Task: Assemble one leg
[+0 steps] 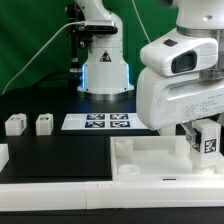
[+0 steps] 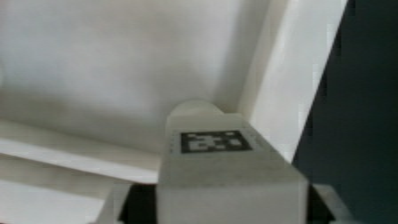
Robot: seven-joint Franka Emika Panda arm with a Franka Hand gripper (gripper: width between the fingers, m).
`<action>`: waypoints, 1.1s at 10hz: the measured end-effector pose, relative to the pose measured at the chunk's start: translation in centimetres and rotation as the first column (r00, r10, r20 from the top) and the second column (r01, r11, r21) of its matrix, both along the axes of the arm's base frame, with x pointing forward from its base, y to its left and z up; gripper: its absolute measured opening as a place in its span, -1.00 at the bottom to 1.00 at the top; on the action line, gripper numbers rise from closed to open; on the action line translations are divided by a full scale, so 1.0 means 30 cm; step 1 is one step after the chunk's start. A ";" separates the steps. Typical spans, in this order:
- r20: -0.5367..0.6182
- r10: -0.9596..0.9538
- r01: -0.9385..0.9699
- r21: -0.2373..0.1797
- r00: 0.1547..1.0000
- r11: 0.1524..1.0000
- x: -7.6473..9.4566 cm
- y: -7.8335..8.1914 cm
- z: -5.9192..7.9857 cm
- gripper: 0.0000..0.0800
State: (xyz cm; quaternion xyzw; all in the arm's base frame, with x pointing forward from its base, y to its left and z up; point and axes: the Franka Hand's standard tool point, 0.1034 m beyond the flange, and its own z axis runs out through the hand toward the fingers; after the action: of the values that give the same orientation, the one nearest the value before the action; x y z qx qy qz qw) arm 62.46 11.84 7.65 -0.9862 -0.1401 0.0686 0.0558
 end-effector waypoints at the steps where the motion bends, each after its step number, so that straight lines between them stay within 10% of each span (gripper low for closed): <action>1: -0.008 -0.092 0.092 -0.012 0.996 0.996 0.000 0.002 0.000 -0.26; 11: 0.008 -0.894 0.880 -0.177 0.449 0.441 0.002 0.011 -0.003 -0.26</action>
Offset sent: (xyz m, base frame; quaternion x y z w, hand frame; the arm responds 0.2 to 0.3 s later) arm -0.0118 -0.0028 -0.0022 -0.0152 0.0176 0.2797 0.9598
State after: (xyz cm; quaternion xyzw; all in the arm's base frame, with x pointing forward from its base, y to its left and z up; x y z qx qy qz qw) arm 62.53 12.18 7.57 -0.9105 0.4049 0.0825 0.0127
